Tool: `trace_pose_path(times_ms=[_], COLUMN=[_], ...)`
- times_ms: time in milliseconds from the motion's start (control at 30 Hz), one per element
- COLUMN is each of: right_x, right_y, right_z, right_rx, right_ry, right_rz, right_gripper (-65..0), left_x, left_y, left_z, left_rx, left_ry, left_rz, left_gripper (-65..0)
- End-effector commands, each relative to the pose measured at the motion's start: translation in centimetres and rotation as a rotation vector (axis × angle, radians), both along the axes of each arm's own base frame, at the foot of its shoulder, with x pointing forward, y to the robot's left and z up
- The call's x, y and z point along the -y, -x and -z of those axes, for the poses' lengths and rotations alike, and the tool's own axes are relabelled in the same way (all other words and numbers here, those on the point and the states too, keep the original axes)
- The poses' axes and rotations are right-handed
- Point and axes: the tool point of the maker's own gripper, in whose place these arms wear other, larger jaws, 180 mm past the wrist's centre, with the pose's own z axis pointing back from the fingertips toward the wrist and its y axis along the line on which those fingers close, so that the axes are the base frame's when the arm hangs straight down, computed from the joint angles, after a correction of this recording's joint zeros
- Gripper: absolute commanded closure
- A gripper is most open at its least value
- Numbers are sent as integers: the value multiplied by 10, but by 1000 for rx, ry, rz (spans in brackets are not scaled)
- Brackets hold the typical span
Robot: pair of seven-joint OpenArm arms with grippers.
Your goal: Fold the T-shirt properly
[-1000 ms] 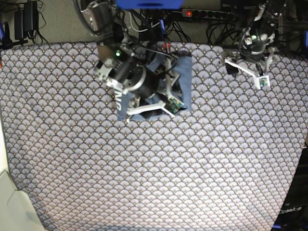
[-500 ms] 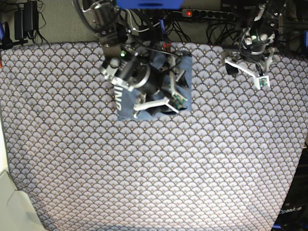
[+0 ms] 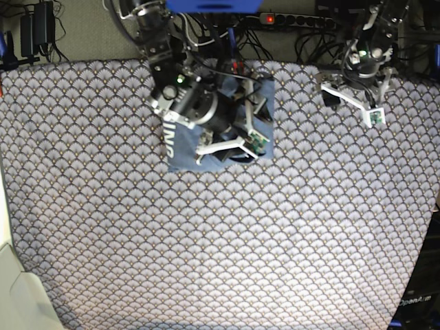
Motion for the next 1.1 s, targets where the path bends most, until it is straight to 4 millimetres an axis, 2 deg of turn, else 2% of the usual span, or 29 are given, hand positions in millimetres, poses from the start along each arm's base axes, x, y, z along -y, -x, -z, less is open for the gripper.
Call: trace_pose_path(times_ms=[0, 233, 433, 767, 867, 1067], right_x=[-6, -5, 3, 1, 0, 0], right_y=[-7, -13, -18, -20, -20, -23], right_z=[-13, -17, -15, -5, -6, -8], right_rx=[32, 49, 47, 28, 35, 41], right_ry=[-41, -38, -35, -38, -48, -47], right_rz=[4, 4, 32, 20, 19, 19], right_gripper=[-393, -393, -393, -384, -313, -89], left_x=[-5, -5, -5, -5, -5, -5], left_y=[-7, -7, -7, -7, -7, -7], left_z=[-10, -10, -10, -10, -10, -10], left_rx=[40, 40, 40, 41, 41, 41], left_ry=[-25, -25, -25, -25, -25, -25], left_rz=[3, 3, 3, 4, 4, 4], left_gripper=[-486, -486, -486, -486, -486, -486])
